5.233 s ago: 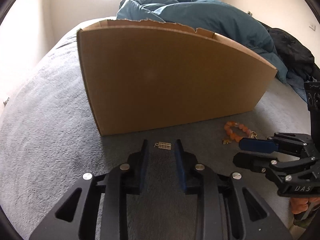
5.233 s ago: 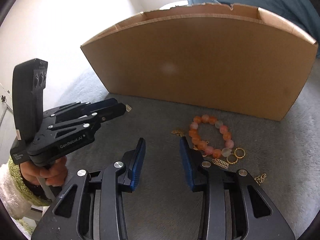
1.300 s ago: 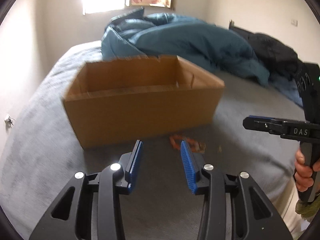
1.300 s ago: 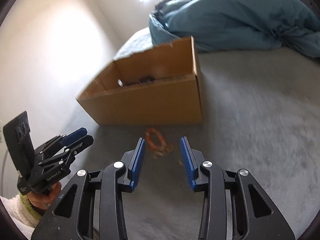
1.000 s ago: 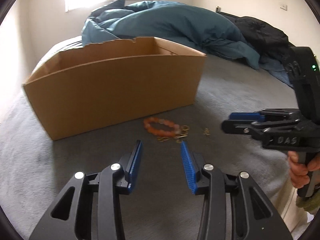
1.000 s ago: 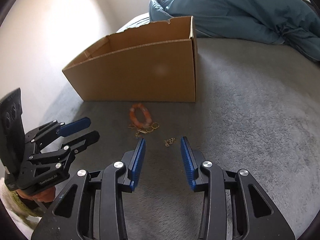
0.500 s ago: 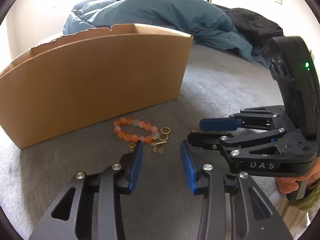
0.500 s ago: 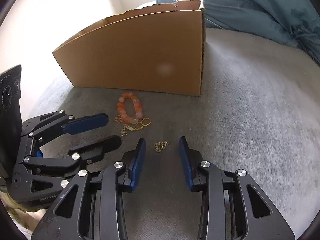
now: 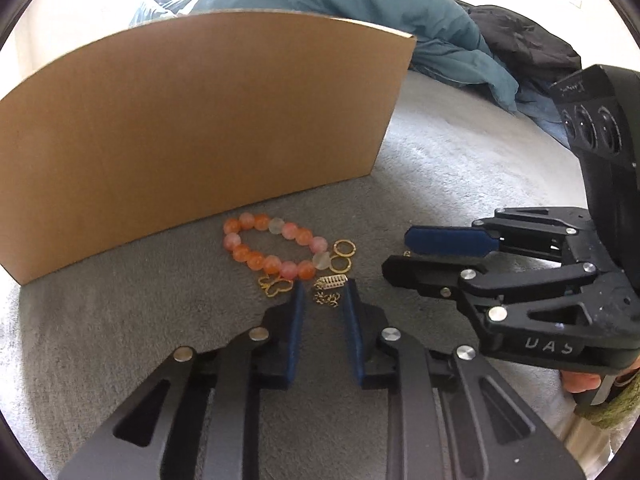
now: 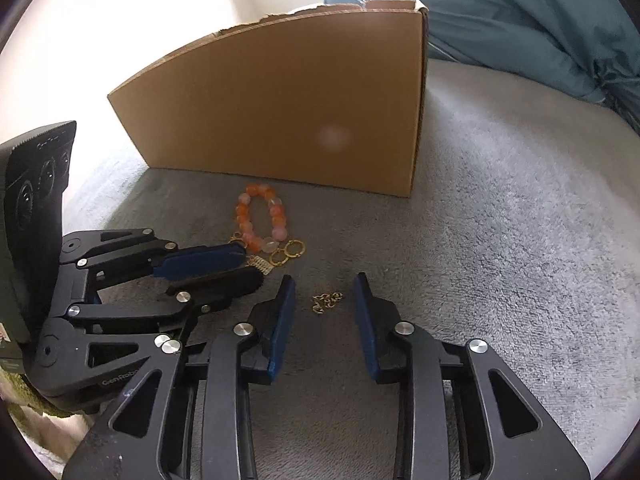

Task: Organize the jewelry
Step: 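Close the left tool on a small gold piece while the right tool grasps a gold chain piece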

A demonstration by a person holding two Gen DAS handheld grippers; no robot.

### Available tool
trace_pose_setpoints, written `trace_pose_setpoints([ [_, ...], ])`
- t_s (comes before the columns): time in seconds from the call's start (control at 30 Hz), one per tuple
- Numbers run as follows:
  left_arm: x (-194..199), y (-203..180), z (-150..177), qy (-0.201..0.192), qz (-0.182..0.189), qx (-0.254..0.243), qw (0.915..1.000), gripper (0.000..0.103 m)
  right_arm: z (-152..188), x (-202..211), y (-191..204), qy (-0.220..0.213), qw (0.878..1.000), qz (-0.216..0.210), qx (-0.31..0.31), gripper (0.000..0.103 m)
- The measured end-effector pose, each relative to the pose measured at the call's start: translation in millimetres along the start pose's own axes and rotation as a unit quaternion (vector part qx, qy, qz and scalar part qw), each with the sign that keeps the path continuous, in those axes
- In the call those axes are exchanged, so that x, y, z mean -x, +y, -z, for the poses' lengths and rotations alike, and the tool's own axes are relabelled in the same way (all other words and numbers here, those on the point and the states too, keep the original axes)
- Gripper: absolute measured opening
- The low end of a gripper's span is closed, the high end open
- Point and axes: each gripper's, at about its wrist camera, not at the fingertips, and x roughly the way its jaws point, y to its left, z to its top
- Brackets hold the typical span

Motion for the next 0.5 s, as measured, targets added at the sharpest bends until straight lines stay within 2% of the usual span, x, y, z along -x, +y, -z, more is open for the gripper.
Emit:
trace_pose_setpoints([
  [0.17,-6.0,-4.2,-0.4,0.006,-0.010,-0.008,0.9999,0.017,1.9,-6.8,3.5,0.007,1.000,0.009,0.010,0.028],
  [0.27,-9.5,-14.7,-1.4,0.004,-0.024,-0.025,0.9994,0.008,2.0,-10.7,4.0,0.009,1.000,0.011,0.010,0.026],
  [0.37,-11.8,-18.3,-2.4,0.005,-0.032,-0.031,0.9990,0.005,0.9,-15.6,5.4,0.012,1.000,0.012,0.007,0.024],
  [0.5,-10.8,-18.1,-2.5,0.004,-0.031,-0.029,0.9991,0.005,0.3,-18.0,6.5,0.011,1.000,0.016,0.007,0.022],
])
